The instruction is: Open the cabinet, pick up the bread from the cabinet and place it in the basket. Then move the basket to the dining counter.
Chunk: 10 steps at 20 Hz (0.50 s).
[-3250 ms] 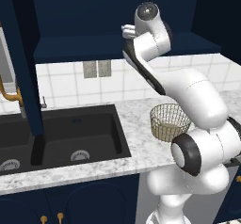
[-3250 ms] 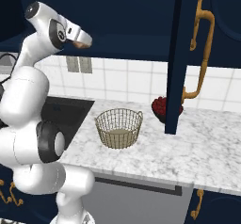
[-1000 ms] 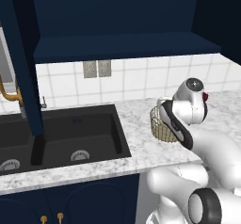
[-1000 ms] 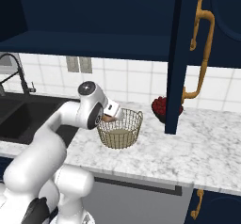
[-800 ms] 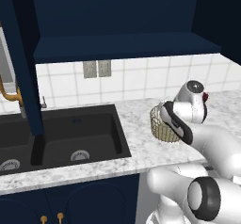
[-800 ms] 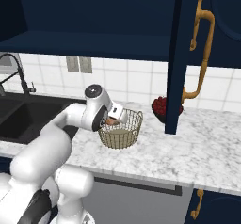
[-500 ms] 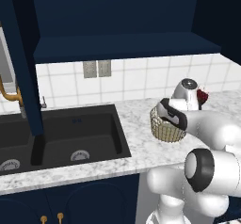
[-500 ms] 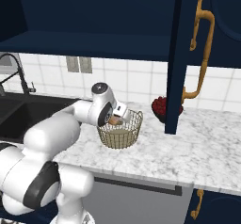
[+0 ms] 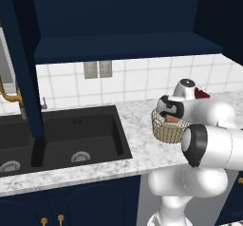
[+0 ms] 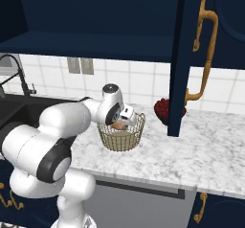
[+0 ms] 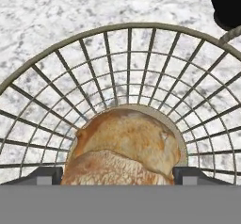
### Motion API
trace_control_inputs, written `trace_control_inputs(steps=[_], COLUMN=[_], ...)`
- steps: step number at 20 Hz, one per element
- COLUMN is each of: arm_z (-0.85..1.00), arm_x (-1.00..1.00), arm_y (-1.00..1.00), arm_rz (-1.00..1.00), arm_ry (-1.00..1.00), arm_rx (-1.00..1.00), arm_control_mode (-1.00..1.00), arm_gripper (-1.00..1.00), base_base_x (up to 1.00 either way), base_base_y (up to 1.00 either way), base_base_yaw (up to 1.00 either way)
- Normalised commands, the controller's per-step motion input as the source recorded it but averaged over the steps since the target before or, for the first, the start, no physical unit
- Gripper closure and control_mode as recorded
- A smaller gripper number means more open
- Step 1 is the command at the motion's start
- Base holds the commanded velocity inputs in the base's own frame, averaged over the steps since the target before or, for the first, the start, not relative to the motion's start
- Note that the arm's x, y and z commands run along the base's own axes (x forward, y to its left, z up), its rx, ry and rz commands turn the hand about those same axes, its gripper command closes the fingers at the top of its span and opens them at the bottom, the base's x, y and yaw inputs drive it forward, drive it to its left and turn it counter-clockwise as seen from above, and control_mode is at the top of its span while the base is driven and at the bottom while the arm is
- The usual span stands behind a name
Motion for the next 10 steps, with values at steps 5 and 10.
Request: trace_control_inputs(steps=[5, 10], arm_z=[-0.10, -0.04], arm_x=[0.35, 0.38], arm_y=[-0.01, -0.06], arm_rz=[0.06, 0.05], arm_ry=[0.00, 0.00], arm_rx=[0.04, 0.01], arm_control_mode=[-1.00, -1.00], arm_gripper=[1.00, 1.00], base_base_x=[0.00, 0.00], base_base_y=[0.00, 0.00], base_base_yaw=[0.00, 0.00])
